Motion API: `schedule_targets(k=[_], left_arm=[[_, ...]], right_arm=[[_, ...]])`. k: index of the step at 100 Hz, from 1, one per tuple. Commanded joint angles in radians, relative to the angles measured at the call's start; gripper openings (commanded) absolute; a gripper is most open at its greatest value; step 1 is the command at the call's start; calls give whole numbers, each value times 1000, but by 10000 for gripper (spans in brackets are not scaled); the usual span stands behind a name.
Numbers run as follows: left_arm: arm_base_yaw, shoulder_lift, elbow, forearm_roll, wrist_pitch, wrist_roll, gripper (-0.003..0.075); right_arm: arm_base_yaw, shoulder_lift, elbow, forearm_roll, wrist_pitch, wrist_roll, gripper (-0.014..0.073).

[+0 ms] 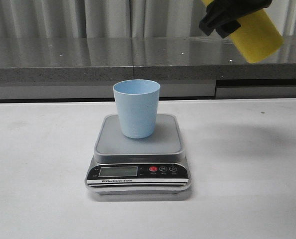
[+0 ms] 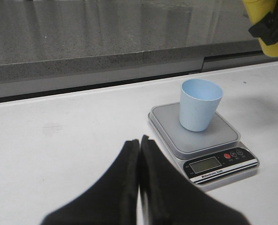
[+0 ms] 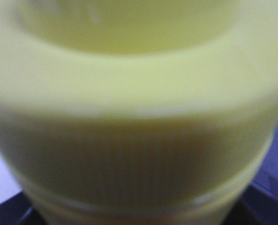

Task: Pour seasoning into cup on scale with both arms
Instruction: 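Turn the bottle upright and carry it back with the right gripper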

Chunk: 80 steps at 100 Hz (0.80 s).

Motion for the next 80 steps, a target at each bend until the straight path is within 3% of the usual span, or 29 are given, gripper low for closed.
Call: schedule_targets(k=[1,25,48,72,80], left_arm=[[1,9,-27,-17,-79,-10,-20],[1,9,-27,-17,-79,-10,-20],[1,9,-27,-17,-79,-10,-20],[1,9,-27,-17,-79,-10,-20],[1,9,-27,-17,-79,-10,-20]], right_arm=[[-49,-67,-7,30,-78,33,67],[-176,-88,89,79,-330,207,67],[-303,-88,196,79,-558,294,67],[-444,-86,281,84,-834,313,67],[-463,-80,290,84,-852,306,67]])
